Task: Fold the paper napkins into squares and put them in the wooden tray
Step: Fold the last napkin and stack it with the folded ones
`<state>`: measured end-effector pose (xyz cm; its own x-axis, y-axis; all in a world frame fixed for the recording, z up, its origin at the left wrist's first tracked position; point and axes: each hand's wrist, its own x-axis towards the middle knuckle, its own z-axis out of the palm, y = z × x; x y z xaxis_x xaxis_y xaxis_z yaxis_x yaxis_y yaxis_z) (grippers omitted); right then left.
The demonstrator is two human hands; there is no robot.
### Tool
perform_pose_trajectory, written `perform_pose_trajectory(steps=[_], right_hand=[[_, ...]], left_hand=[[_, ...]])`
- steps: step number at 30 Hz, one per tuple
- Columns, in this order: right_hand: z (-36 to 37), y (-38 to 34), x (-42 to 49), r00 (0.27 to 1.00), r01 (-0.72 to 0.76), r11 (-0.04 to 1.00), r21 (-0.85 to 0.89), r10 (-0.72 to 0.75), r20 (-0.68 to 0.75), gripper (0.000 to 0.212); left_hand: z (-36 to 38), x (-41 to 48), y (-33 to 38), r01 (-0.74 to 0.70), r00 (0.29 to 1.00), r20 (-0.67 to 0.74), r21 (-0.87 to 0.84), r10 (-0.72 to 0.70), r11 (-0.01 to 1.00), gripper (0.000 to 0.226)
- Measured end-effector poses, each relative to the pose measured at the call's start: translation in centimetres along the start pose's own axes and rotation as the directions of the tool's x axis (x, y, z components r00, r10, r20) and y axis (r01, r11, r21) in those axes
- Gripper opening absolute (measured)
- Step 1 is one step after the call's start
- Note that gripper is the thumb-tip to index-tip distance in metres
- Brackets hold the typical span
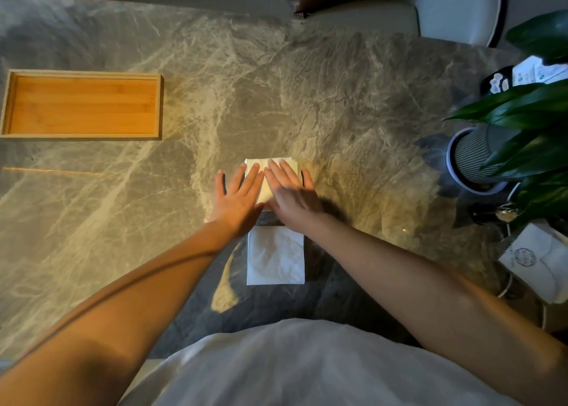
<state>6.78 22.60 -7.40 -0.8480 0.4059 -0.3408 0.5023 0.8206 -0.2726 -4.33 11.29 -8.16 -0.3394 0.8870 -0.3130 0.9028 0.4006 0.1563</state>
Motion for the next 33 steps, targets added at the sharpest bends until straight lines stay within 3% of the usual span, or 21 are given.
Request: perform_pose_trajectory(steps=[3, 13, 17, 20, 23, 26, 28, 30, 33], right_hand=[[0.4, 0.6, -0.1, 0.998, -0.002, 0.999, -0.037, 0.004, 0.060, 0.067], [0.2, 4.2, -1.9, 0.997, -0.048, 0.998, -0.052, 0.051, 0.059, 0.072], [-0.7, 3.6, -1.6, 0.997, -0.075, 0.997, 0.030, 0.074, 0.037, 0.075], [-1.1, 3.4, -1.9, 0.996, -0.084, 0.995, 0.052, 0.083, 0.018, 0.076], [-1.5, 3.2, -1.8, 0.995, -0.099, 0.992, 0.072, 0.097, 0.038, 0.074], [-1.7, 3.2, -1.7, 0.991, -0.117, 0.990, 0.073, 0.112, 0.068, 0.071], [-1.7, 3.1, -1.8, 0.990, -0.125, 0.990, 0.065, 0.120, 0.077, 0.070], [-1.7, 3.0, -1.9, 0.988, -0.132, 0.989, 0.071, 0.126, 0.084, 0.070], [-2.0, 2.8, -2.0, 0.988, -0.143, 0.983, 0.117, 0.133, 0.084, 0.069]], left_hand=[[0.6, 0.0, 0.0, 0.022, 0.999, 0.037, 0.033, -0.024, 0.999, 0.070], [0.5, -1.2, -2.1, 0.039, 0.994, 0.101, 0.018, -0.040, 0.999, 0.065], [-1.1, -0.6, -1.2, 0.140, 0.990, -0.005, -0.104, -0.141, 0.985, 0.069], [-2.0, -0.2, 0.0, 0.332, 0.933, 0.011, -0.405, -0.359, 0.852, 0.060], [-2.4, 0.5, 1.2, 0.417, 0.898, 0.174, -0.634, -0.405, 0.651, 0.056], [-3.1, 1.3, 1.3, 0.458, 0.839, 0.289, -0.832, -0.461, 0.314, 0.056], [-3.5, 1.7, 1.0, 0.484, 0.799, 0.372, -0.864, -0.473, 0.139, 0.052], [-3.5, 2.1, 0.5, 0.506, 0.798, 0.413, -0.855, -0.438, 0.117, 0.041], [-3.3, 1.9, 0.1, 0.521, 0.820, 0.394, -0.815, -0.415, 0.253, 0.024]])
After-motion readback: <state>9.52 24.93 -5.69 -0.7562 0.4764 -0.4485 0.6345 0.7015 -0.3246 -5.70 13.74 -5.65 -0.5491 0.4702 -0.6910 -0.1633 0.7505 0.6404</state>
